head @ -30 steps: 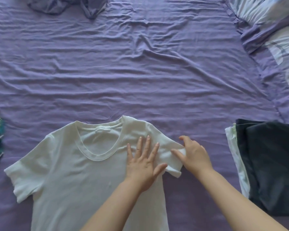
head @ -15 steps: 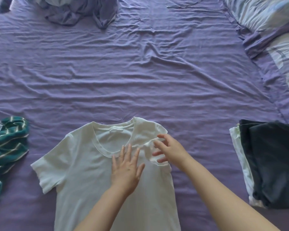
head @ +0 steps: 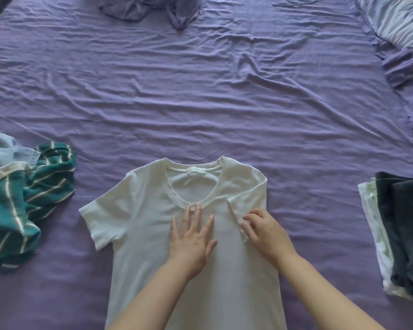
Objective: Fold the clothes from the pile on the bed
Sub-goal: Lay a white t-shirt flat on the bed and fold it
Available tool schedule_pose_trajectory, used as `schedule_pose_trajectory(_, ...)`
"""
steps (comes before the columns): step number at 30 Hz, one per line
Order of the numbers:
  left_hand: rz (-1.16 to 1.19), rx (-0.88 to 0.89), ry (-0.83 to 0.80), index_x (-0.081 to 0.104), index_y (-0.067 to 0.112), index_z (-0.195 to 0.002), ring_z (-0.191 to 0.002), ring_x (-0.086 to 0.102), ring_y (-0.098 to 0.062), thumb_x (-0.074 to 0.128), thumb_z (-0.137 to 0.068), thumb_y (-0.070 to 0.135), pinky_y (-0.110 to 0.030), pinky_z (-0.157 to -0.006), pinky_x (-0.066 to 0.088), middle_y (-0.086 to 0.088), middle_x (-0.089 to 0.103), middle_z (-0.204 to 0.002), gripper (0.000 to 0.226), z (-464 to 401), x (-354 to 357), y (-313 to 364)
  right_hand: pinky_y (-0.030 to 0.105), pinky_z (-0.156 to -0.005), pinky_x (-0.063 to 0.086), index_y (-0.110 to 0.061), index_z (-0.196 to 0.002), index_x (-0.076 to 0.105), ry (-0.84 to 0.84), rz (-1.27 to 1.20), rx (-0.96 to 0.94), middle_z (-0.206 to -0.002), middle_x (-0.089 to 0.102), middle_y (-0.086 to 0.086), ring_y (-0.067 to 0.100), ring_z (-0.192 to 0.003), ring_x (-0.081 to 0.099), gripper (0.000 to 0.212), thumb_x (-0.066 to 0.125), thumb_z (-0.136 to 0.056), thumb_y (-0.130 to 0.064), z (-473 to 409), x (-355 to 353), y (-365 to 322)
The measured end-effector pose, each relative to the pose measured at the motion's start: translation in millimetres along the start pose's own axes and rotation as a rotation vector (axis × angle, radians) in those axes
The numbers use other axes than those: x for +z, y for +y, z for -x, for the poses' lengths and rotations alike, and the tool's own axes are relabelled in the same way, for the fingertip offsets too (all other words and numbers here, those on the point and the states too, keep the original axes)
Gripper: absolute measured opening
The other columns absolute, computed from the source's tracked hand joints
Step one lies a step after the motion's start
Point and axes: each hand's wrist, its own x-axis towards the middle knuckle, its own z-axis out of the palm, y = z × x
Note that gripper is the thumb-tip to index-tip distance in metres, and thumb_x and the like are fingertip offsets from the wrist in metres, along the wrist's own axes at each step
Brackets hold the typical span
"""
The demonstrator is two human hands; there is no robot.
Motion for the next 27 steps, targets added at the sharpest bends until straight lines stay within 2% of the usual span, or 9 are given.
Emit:
schedule_pose_trajectory(2, -0.005, 0.003, 0.022, -0.008, 0.037, -0.148, -0.14, -0.029, -0.027, 0.019, -0.097, 0.054, -0.056, -0.112, -0.012, -0.003, -0.029, -0.154, 0.06, 2.5, 3.2, -8.3, 0.039, -0.093, 0.041, -0.014, -0.119, 0.062, 0.105, 0.1, -0.062, -0.135, 0.051, 0.006, 0.031, -0.122, 0.048, 0.029, 0.052, -0.095, -0.026, -3.5, 7.2, -5.1)
schedule_pose_trajectory(4, -0.017, 0.018, 0.042, -0.011, 0.037, -0.147, -0.14, -0.029, -0.027, 0.019, -0.097, 0.055, -0.055, -0.112, -0.014, -0.001, -0.036, -0.15, 0.062, 4.4, 6.9, -18.4, 0.045, -0.111, 0.017, -0.023, -0.147, 0.026, -0.01, 0.304, -0.07, -0.157, 0.009, 0.0, 0.028, -0.146, 0.005, 0.055, 0.039, -0.097, -0.042, -7.8, 17.6, -5.9)
schedule_pose_trajectory(6, -0.038, 0.038, 0.055, -0.015, 0.038, -0.146, -0.14, -0.029, -0.027, 0.019, -0.096, 0.056, -0.055, -0.11, -0.017, 0.002, -0.041, -0.144, 0.063, 5.9, 10.3, -29.7, 0.048, -0.113, -0.009, -0.027, -0.143, -0.02, -0.198, 0.446, -0.018, -0.148, -0.03, -0.007, 0.018, -0.137, -0.03, 0.071, 0.021, -0.094, -0.059, -11.0, 30.1, -1.5)
schedule_pose_trajectory(8, -0.062, 0.049, 0.057, -0.017, 0.038, -0.146, -0.141, -0.028, -0.027, 0.019, -0.096, 0.056, -0.055, -0.109, -0.019, 0.001, -0.034, -0.15, 0.064, 9.7, 12.2, -42.1, 0.052, -0.111, -0.016, -0.027, -0.134, -0.033, -0.25, 0.513, 0.033, -0.145, -0.036, -0.006, 0.019, -0.136, -0.034, 0.074, 0.014, -0.091, -0.064, -14.0, 38.1, -2.0)
schedule_pose_trajectory(11, -0.079, 0.055, 0.037, -0.015, 0.037, -0.147, -0.142, -0.025, -0.026, 0.023, -0.096, 0.054, -0.056, -0.11, -0.017, 0.001, -0.023, -0.156, 0.065, 17.1, 11.4, -62.8, 0.055, -0.109, -0.018, -0.027, -0.141, -0.026, -0.206, 0.572, 0.051, -0.152, -0.027, -0.002, 0.023, -0.139, -0.029, 0.075, -0.006, -0.082, -0.069, -13.0, 47.2, -18.2)
schedule_pose_trajectory(14, -0.069, 0.05, 0.031, -0.005, 0.035, -0.149, -0.144, -0.02, -0.026, 0.031, -0.097, 0.048, -0.056, -0.11, -0.014, 0.003, -0.016, -0.158, 0.064, 20.7, 3.2, -83.4, 0.051, -0.109, -0.019, -0.033, -0.147, -0.011, -0.185, 0.547, -0.029, -0.156, -0.017, 0.0, 0.023, -0.138, -0.03, 0.093, -0.027, -0.065, -0.075, -10.7, 57.0, -50.1)
schedule_pose_trajectory(18, -0.004, -0.064, 0.097, 0.006, 0.032, -0.15, -0.145, -0.013, -0.026, 0.04, -0.095, 0.042, -0.052, -0.114, -0.008, -0.002, -0.009, -0.159, 0.065, 22.2, -15.4, -125.6, 0.049, -0.113, -0.009, -0.038, -0.147, -0.007, -0.231, 0.487, -0.09, -0.158, -0.013, 0.001, 0.025, -0.142, -0.021, 0.069, 0.013, -0.088, -0.068, -20.7, 86.4, -101.0)
schedule_pose_trajectory(24, 0.189, -0.324, 0.197, 0.0, 0.027, -0.151, -0.146, -0.006, -0.026, 0.051, -0.091, 0.04, -0.047, -0.117, 0.002, -0.006, -0.005, -0.159, 0.079, 22.9, -39.6, -203.4, 0.049, -0.113, -0.008, -0.04, -0.147, -0.002, -0.228, 0.453, -0.257, -0.158, -0.012, 0.003, 0.026, -0.143, -0.018, 0.066, 0.024, -0.091, -0.063, -34.6, 129.8, -165.6)
schedule_pose_trajectory(27, 0.37, -0.42, 0.233, 0.012, 0.019, -0.15, -0.141, 0.014, -0.03, 0.058, -0.088, 0.036, -0.04, -0.113, 0.017, -0.011, 0.018, -0.154, 0.079, 16.5, -44.3, -226.7, 0.053, -0.111, -0.011, -0.041, -0.146, -0.005, -0.244, 0.51, -0.308, -0.158, -0.011, 0.003, 0.028, -0.143, -0.017, 0.065, 0.024, -0.092, -0.061, -44.5, 143.3, -177.1)
